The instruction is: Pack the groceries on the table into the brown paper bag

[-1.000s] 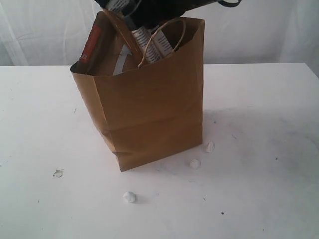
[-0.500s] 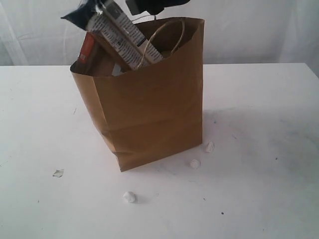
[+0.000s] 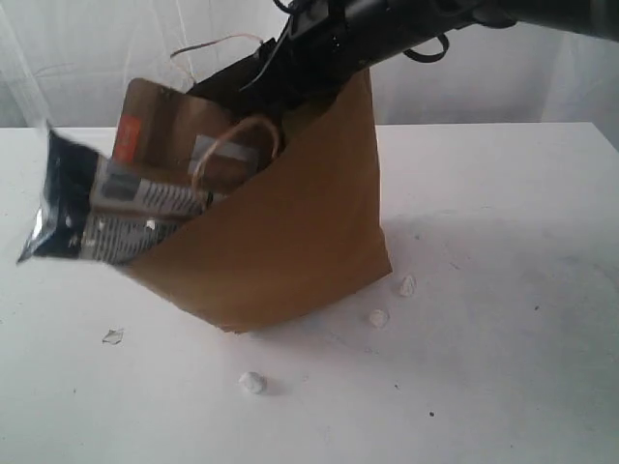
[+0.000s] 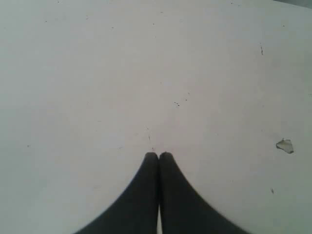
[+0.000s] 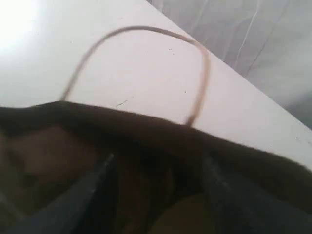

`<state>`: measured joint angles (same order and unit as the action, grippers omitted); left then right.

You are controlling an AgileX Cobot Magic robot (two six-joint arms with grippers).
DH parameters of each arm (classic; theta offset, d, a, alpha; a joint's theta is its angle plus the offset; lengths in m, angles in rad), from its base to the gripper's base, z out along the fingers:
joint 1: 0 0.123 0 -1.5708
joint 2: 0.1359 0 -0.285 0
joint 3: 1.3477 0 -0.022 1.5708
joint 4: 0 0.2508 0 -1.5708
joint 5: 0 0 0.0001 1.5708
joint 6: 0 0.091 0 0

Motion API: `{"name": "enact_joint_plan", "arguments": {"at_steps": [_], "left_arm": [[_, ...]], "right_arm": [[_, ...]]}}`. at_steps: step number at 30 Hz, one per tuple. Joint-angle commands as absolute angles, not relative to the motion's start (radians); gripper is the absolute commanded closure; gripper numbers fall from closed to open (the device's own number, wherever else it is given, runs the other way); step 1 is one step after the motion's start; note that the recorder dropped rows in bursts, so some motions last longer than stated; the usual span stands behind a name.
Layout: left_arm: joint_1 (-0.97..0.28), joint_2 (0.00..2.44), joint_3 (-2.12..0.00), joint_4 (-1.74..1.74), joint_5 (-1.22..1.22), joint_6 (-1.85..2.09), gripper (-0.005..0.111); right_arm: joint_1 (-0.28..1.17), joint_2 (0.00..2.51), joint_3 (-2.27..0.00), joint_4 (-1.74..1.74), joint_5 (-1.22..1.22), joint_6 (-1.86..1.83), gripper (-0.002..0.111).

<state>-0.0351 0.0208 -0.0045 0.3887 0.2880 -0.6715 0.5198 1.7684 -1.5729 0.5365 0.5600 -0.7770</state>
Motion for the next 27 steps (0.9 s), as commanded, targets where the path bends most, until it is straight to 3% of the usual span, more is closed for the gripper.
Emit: {"name": "enact_joint_plan", "arguments": {"at_steps": [1,16,27], "left_arm": [[-0.042,0.012,0.0,0.396,0.284,-0.675,0.107],[-0.042,0.012,0.0,0.396,0.284,-0.675,0.107],[-0.042,0.012,0.0,0.396,0.284,-0.675,0.107]], "right_arm": [[0.496,1.845,-1.58,0.449,0.455,-0.632,0.07],[0.353,1.931,-1.58,0.363,0.318,-0.428,0.072],[0.324,2.016,-1.58,0.363,0.431,-0.374,0.072]]}}
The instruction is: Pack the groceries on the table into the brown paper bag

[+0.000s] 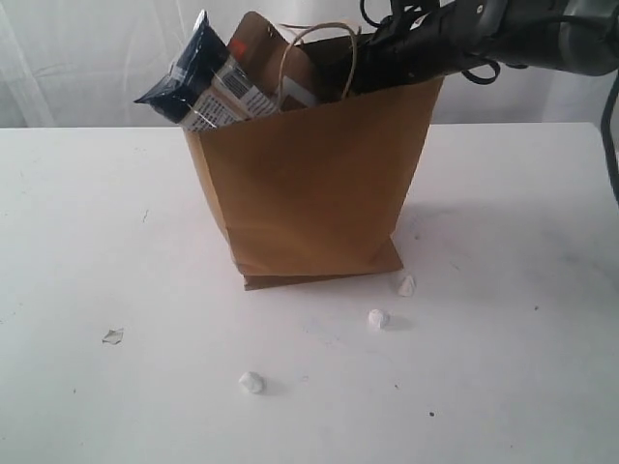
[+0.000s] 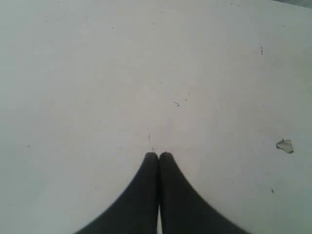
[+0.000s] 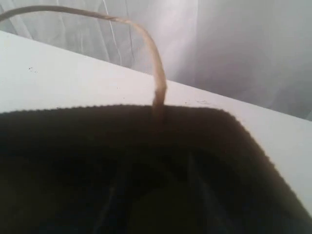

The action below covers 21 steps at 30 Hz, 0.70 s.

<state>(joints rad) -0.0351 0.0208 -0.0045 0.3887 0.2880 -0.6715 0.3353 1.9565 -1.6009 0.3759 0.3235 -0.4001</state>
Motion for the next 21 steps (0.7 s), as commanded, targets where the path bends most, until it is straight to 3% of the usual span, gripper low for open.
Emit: {"name": "enact_joint_plan", "arguments": {"at_steps": [1,21], "left_arm": [[-0.042,0.012,0.0,0.396,0.284,-0.675,0.107],[-0.042,0.012,0.0,0.396,0.284,-0.675,0.107]], "right_arm": [[0.324,2.017,-1.58,0.363,0.44,-0.374,0.072],[0.324,1.861,-1.582,0.372,0.437,-0.374,0.072]]}}
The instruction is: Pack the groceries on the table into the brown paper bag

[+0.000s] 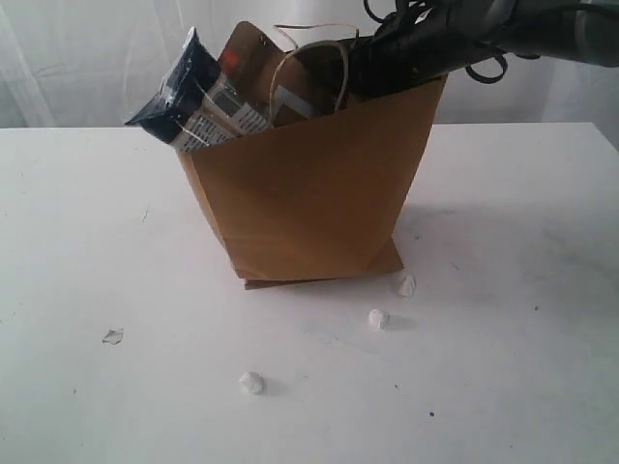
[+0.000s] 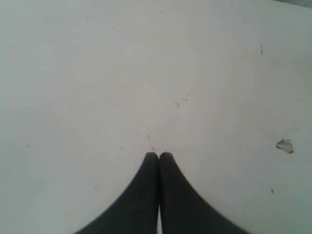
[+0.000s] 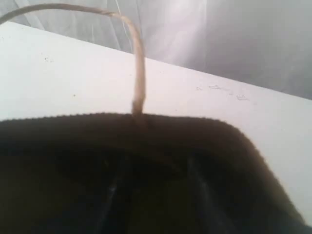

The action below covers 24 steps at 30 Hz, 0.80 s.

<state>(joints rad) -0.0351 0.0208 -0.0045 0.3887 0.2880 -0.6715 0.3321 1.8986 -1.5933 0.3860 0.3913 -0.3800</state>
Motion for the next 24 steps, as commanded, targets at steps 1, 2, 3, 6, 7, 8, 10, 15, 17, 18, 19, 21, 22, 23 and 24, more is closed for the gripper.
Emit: {"name": "enact_joint_plan", "arguments": {"at_steps": [1,2,3,6,7,8,10,15,17,18,19,21,22,23,24], "left_arm": [[-0.042,0.012,0.0,0.396,0.284,-0.675,0.107],[-0.042,0.012,0.0,0.396,0.284,-0.675,0.107],[-0.042,0.012,0.0,0.396,0.284,-0.675,0.107],[-0.042,0.012,0.0,0.396,0.284,-0.675,0.107],[-0.042,0.012,0.0,0.396,0.284,-0.675,0.107],[-0.042,0.012,0.0,0.396,0.284,-0.675,0.107],[-0.042,0.012,0.0,0.396,0.284,-0.675,0.107],[-0.042,0.012,0.0,0.396,0.284,-0.675,0.107],[-0.042,0.012,0.0,0.396,0.284,-0.675,0.107],[-0.042,0.012,0.0,0.396,0.284,-0.675,0.107],[-0.042,0.012,0.0,0.396,0.284,-0.675,0.107],[-0.042,0.012,0.0,0.396,0.284,-0.675,0.107],[-0.042,0.012,0.0,0.396,0.284,-0.675,0.107],[-0.042,0.012,0.0,0.396,0.284,-0.675,0.107],[-0.042,0.012,0.0,0.396,0.284,-0.675,0.107]], "right_arm": [[0.324,1.855,-1.582,0.372,0.449,-0.374,0.072],[0.324,1.85,-1.582,0.373,0.461,-0.374,0.072],[0.324,1.845,-1.582,0.38,0.476,-0.374,0.072],[0.324,1.837,-1.582,0.392,0.502,-0.374,0.072],[0.324,1.834,-1.582,0.392,0.502,-0.374,0.072],[0.324,1.834,-1.582,0.392,0.502,-0.374,0.072],[0.324,1.835,-1.582,0.392,0.507,-0.374,0.072],[0.324,1.817,-1.582,0.394,0.525,-0.361,0.072],[0.322,1.81,-1.582,0.392,0.526,-0.361,0.072],[0.319,1.806,-1.582,0.392,0.529,-0.361,0.072],[0.317,1.805,-1.582,0.392,0.534,-0.361,0.072],[0.317,1.805,-1.582,0.392,0.534,-0.361,0.072],[0.317,1.805,-1.582,0.392,0.534,-0.361,0.072],[0.318,1.807,-1.582,0.392,0.534,-0.361,0.072],[0.318,1.807,-1.582,0.392,0.534,-0.361,0.072]]}}
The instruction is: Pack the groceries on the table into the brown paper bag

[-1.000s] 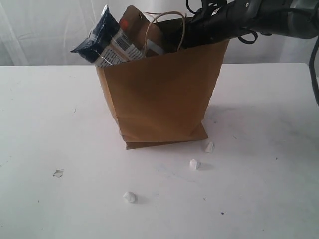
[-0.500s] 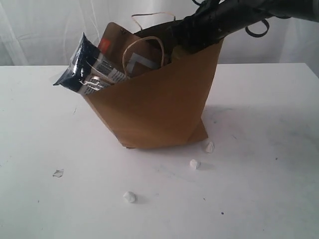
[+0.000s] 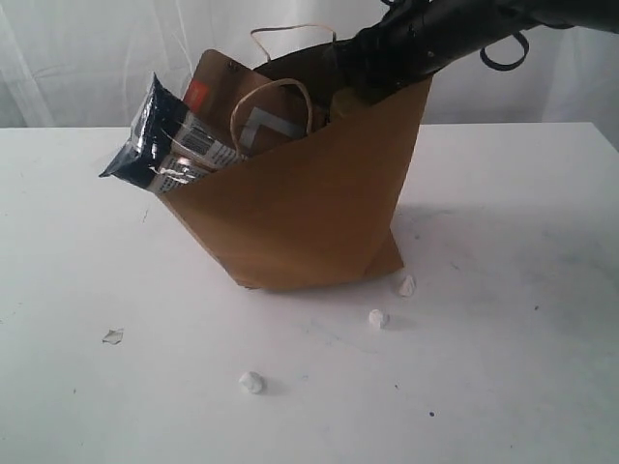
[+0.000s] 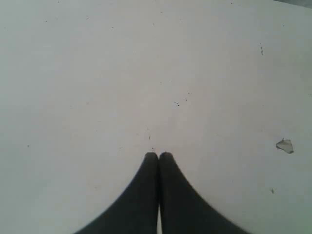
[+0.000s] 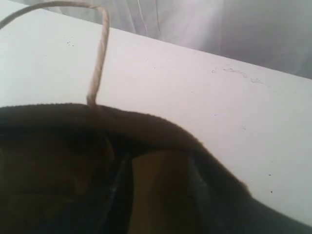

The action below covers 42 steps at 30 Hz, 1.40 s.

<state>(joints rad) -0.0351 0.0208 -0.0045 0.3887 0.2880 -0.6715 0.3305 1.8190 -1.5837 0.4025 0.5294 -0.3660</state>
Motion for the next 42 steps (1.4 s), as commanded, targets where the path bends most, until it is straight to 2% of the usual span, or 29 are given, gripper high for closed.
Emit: {"name": "enact_joint_plan", "arguments": {"at_steps": [1,9,17,25,33,35,39,42], "left_arm": [[-0.042,0.012,0.0,0.396,0.284,-0.675,0.107],[-0.042,0.012,0.0,0.396,0.284,-0.673,0.107],[-0.042,0.012,0.0,0.396,0.284,-0.673,0.107],[-0.042,0.012,0.0,0.396,0.284,-0.673,0.107],[-0.042,0.012,0.0,0.396,0.284,-0.673,0.107],[-0.042,0.012,0.0,0.449,0.213,-0.678,0.107],[-0.042,0.012,0.0,0.3,-0.323,-0.717,0.107],[-0.042,0.012,0.0,0.201,-0.544,-0.654,0.107]], "right_arm": [[0.318,1.807,-1.582,0.392,0.534,-0.361,0.072],[0.318,1.807,-1.582,0.212,0.522,-0.361,0.072],[0.266,1.922,-1.582,0.209,0.544,-0.227,0.072],[0.249,2.03,-1.582,0.212,0.438,-0.223,0.072],[0.249,2.037,-1.582,0.215,0.469,-0.223,0.072],[0.249,2.037,-1.582,0.229,0.478,-0.223,0.072],[0.249,2.037,-1.582,0.234,0.526,-0.223,0.072],[0.249,2.037,-1.582,0.234,0.526,-0.223,0.072]]}}
